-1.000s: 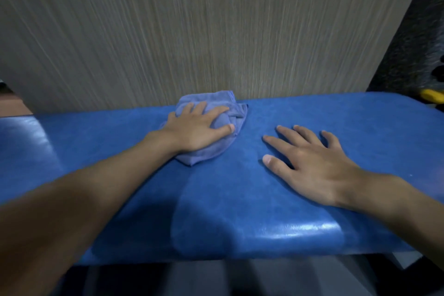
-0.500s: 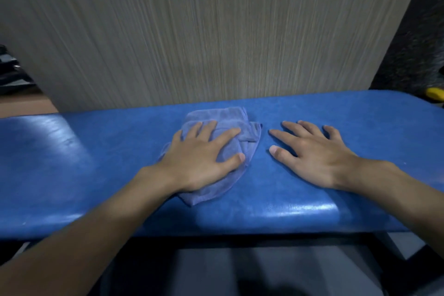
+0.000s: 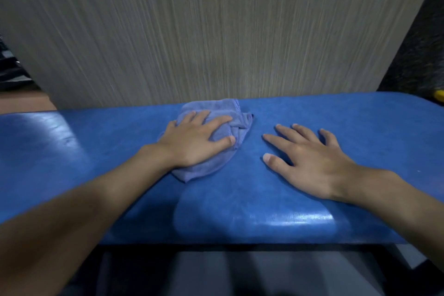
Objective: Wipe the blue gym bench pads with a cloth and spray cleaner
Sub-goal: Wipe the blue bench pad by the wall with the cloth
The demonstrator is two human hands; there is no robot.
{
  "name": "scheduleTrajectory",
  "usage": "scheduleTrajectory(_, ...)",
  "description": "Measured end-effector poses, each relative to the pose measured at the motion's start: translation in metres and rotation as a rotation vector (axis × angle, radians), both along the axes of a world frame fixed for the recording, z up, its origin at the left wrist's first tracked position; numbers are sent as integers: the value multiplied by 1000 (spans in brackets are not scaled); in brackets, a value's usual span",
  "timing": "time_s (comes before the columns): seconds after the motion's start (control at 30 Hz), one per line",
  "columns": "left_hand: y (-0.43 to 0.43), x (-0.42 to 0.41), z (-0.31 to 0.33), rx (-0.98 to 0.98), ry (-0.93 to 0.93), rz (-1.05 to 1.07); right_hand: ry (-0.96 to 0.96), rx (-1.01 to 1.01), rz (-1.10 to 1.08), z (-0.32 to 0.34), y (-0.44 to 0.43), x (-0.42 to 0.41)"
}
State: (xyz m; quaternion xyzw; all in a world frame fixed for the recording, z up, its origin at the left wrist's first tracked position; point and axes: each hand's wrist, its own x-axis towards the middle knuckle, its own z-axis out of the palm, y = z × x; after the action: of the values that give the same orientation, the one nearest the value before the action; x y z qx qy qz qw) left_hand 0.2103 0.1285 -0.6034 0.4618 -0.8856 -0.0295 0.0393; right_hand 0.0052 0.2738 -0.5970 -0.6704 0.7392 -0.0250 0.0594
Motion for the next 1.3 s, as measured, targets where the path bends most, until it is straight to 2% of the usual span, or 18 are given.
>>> scheduleTrajectory(0.17, -63, -21, 6, 27, 39, 83, 5, -16, 7, 0, 1, 0)
scheduleTrajectory(0.3, -67, -23, 2, 24, 35, 93, -3, -15, 2, 1, 1, 0)
scheduleTrajectory(0.63, 53, 30, -2, -18, -31, 43, -8, -17, -13, 3, 5, 3)
scheduleTrajectory(0.8, 91, 49, -3, -29, -59, 49, 62, -19, -6, 11, 5, 6)
scheduleTrajectory(0.93, 66, 40, 0, 6, -47, 53, -45, -56, 18, 16, -1, 17)
scheduleTrajectory(1.3, -74, 0, 5, 31, 27, 93, -1, -22, 59, 0, -12, 23)
